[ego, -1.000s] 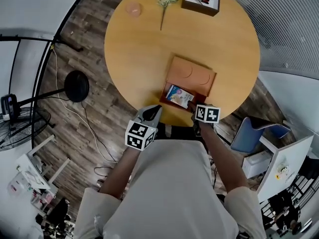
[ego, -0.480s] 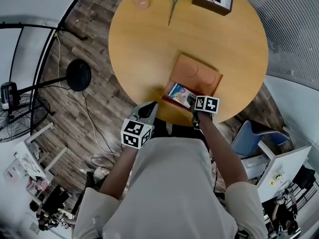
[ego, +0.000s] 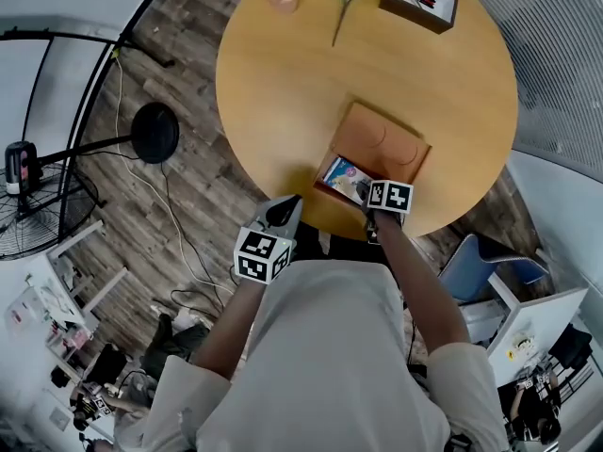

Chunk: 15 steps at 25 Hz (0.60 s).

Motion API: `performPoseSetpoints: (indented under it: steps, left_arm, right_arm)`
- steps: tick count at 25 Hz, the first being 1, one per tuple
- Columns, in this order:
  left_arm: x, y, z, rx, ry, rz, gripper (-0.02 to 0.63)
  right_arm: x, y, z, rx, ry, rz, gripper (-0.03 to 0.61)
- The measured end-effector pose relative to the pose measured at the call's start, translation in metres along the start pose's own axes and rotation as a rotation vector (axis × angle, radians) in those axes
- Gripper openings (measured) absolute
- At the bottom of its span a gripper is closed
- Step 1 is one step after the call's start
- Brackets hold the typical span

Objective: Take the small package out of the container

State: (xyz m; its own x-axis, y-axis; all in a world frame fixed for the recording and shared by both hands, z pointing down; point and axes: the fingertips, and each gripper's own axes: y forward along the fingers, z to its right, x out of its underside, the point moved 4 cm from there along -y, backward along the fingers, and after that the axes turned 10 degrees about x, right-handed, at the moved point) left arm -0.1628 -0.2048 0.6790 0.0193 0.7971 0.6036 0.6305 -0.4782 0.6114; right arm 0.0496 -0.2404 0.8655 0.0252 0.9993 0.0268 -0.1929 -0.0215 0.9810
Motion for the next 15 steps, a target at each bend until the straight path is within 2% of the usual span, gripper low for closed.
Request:
performPoseSetpoints:
  steps: [4,10,15]
  left_arm:
    - [0.002,0.001,0.000,-0.003,-0.004,0.003,0.018]
    - [0.005,-0.003,0.001,-0.018,-0.008,0.007,0.018]
    - [0.010,-0.009,0.000,-0.022,-0.008,0.012,0.018]
  right_arm:
    - [-0.007,-0.002,-0.019,-0.102,0.011,0.053,0.225]
    - [-0.010,0.004,-0.025,-0.077,-0.011,0.071,0.225]
    - [-0.010,-0.004,-0.027,-0.142,0.034,0.098,0.224]
